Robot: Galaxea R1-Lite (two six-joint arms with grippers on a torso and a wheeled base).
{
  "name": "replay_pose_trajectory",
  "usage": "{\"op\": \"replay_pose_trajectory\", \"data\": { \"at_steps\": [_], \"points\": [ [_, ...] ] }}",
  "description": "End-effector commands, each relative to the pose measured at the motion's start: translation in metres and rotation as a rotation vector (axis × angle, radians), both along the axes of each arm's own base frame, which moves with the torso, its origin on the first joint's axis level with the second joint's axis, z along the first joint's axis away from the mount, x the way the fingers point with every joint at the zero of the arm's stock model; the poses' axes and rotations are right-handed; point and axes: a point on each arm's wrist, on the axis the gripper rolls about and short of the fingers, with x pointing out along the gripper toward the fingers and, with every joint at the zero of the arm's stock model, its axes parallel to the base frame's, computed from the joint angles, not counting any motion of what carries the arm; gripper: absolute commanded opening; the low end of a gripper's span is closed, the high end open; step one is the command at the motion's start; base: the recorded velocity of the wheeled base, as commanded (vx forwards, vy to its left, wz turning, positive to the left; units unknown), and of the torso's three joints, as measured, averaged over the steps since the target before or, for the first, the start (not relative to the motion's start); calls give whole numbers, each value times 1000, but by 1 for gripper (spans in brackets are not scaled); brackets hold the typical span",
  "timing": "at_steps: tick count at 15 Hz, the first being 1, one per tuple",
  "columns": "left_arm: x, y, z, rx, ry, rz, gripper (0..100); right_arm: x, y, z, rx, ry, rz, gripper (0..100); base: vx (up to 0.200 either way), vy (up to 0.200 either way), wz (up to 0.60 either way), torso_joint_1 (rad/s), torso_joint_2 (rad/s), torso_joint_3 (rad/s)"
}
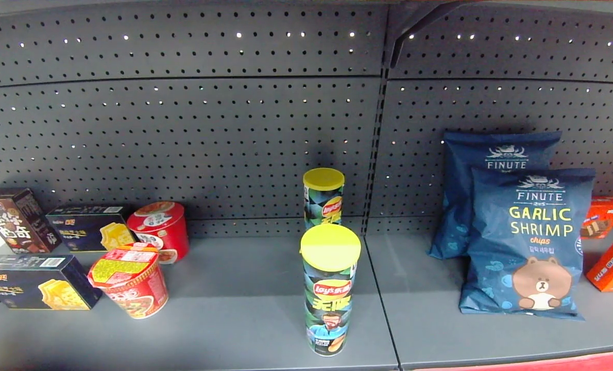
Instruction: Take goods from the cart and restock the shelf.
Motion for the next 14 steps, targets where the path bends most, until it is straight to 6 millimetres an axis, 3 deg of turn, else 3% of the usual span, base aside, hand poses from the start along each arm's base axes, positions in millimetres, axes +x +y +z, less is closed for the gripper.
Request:
{"op": "replay_pose_trajectory", "data": {
  "at_steps": [1,4,10,12,14],
  "points": [
    [0,0,-5,67,46,-5,100,0,0,0,-1,6,0,100,0,0,0,0,0,0],
    [0,-1,-4,68,32,-78,100,0,0,0,-1,6,2,100,0,0,0,0,0,0],
    [0,-1,-4,50,35,-58,100,0,0,0,-1,6,0,100,0,0,0,0,0,0],
    [0,-1,-4,50,37,-57,100,0,0,0,-3,5,2,100,-200,0,0,2,5,2],
    [0,-1,-4,48,37,-57,100,0,0,0,-3,5,2,100,0,0,0,0,0,0]
  ]
}}
